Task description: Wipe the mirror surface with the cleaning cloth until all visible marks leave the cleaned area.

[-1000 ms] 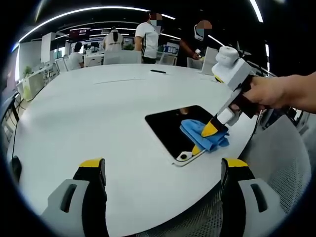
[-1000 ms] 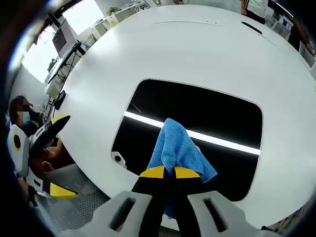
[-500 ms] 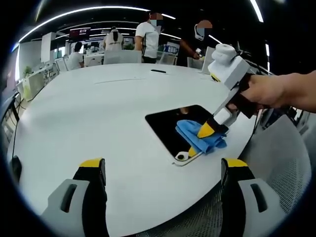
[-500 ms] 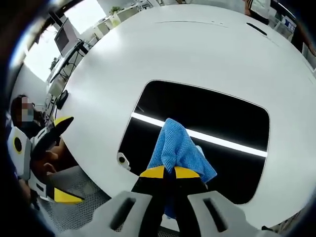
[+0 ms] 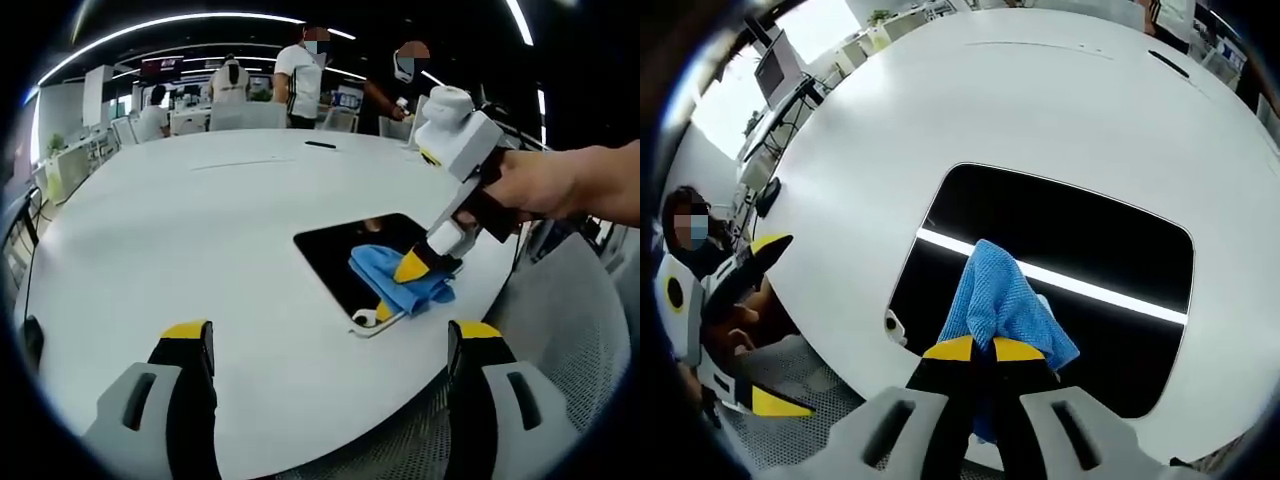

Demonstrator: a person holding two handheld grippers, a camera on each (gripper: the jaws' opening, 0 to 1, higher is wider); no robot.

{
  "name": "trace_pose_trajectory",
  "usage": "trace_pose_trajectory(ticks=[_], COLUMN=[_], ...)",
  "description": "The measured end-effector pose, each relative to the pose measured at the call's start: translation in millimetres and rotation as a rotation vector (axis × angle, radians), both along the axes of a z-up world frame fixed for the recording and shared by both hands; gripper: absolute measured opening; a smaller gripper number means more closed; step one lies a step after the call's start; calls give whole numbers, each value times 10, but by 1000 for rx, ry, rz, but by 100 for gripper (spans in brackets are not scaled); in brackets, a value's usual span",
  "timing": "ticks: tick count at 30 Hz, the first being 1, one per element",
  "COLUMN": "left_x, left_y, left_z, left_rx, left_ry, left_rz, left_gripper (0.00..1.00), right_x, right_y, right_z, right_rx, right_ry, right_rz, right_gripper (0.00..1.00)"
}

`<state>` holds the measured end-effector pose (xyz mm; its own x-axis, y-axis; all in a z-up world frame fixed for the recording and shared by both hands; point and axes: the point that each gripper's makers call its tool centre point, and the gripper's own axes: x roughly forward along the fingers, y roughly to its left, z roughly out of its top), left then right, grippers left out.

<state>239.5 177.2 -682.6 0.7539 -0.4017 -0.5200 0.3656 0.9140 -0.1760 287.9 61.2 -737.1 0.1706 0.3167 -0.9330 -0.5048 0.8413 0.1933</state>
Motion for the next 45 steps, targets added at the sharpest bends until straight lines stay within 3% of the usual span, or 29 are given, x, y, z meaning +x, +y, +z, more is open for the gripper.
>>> trace_pose_trajectory(ticks=[35,45], left_x=[3,-10], left_y=[-1,-11], left_z=[-12,-21], left_rx=[0,3], left_ry=[2,9], left_rz=[-2,-6], left_gripper=[97,97], right_x=[-36,53], right_y=[145,142], right_z=[3,-6], right_rx=[-10,-5], right_ry=[-12,-12], right_rz=[61,55], right_gripper=[0,0])
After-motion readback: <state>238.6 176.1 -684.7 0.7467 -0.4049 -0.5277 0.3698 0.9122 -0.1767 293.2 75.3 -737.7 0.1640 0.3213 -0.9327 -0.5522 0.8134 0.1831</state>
